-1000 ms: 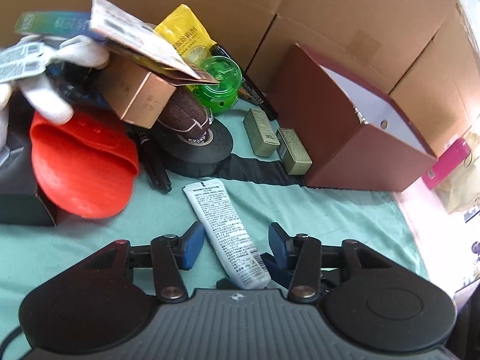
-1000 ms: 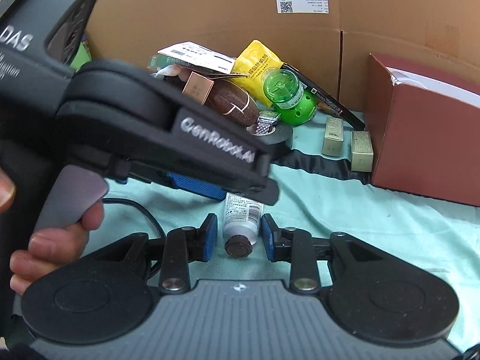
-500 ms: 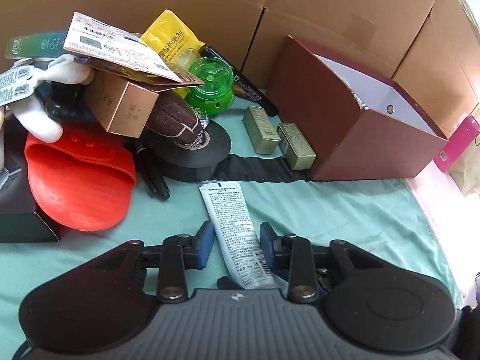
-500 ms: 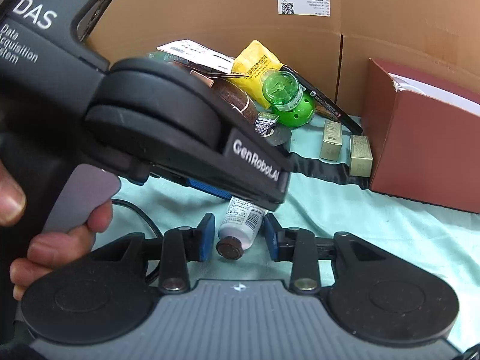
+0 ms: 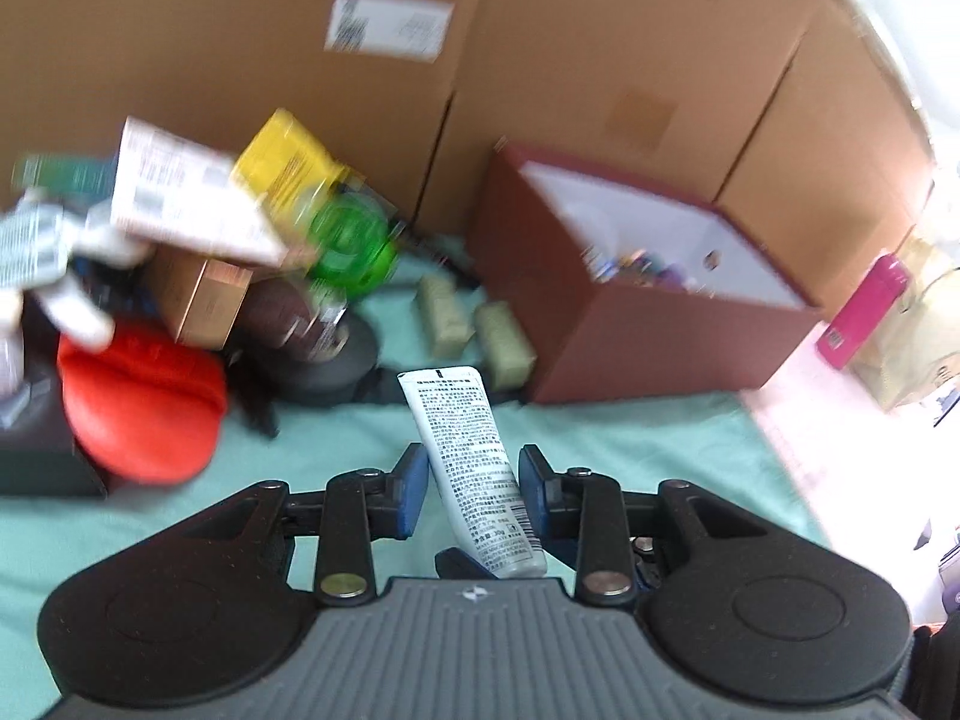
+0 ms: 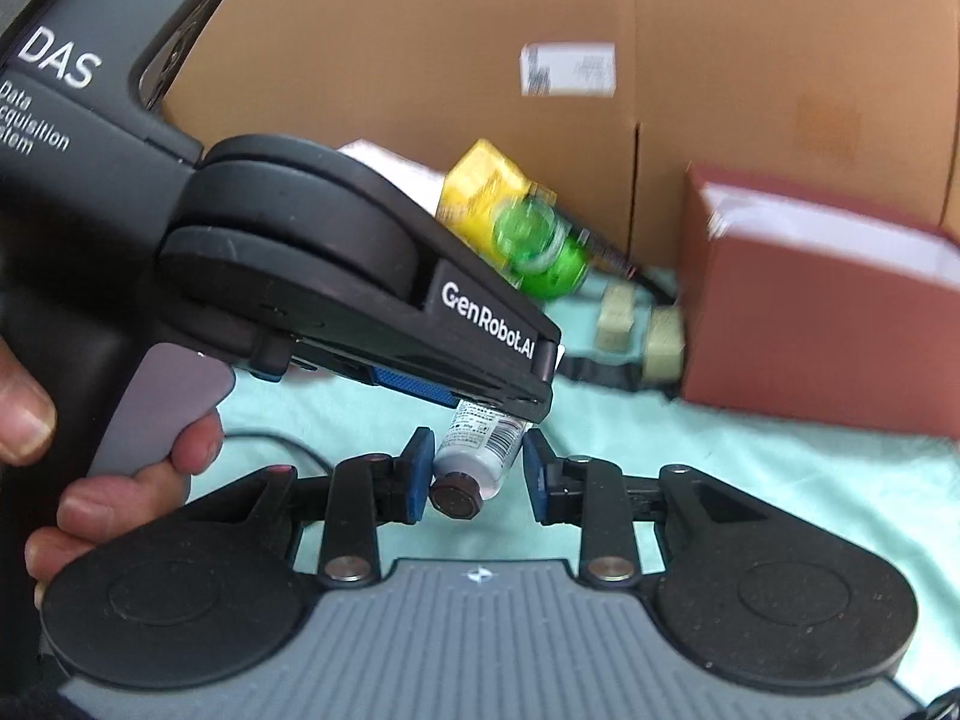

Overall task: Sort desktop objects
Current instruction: 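Carry the white tube over the red box and open both tools to release it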

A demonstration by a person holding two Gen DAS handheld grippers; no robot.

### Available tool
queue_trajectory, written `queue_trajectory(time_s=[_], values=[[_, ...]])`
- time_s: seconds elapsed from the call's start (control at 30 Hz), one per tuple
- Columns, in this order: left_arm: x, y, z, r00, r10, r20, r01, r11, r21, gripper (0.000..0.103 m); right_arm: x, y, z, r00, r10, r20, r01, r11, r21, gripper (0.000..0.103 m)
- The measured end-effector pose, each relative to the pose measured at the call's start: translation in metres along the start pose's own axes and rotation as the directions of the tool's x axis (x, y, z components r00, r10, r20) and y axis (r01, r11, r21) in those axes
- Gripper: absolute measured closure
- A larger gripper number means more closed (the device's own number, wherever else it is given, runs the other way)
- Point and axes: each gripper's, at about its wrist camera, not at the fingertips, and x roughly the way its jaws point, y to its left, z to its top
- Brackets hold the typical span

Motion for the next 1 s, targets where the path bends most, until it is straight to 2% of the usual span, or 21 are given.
queue_trajectory(time_s=[0.23,0.47,0.63,0.77,1.0], values=[[-0.006,-0.036,0.036,0.994,-0.066,0.088,0.062,0.997,0.048,0.069,-0.028,-0.024,0.027,0.99,-0.059,0.129,0.058,0.998,0.01,0.072],[0.021,-0.072,0.071,0.984,-0.154,0.094,0.147,0.986,0.08,0.069,-0.031,-0.065,0.046,0.971,-0.151,0.184,0.143,0.988,0.057,0.072],[0.051,-0.099,0.093,0.976,-0.206,0.076,0.197,0.974,0.113,0.069,-0.027,-0.1,0.058,0.956,-0.224,0.191,0.206,0.972,0.112,0.072],[0.08,-0.11,0.106,0.973,-0.228,0.036,0.223,0.969,0.103,0.07,-0.014,-0.126,0.063,0.949,-0.265,0.173,0.24,0.959,0.15,0.072],[0.128,-0.116,0.12,0.972,-0.234,-0.027,0.235,0.966,0.111,0.07,0.01,-0.162,0.063,0.954,-0.276,0.117,0.25,0.947,0.201,0.072]])
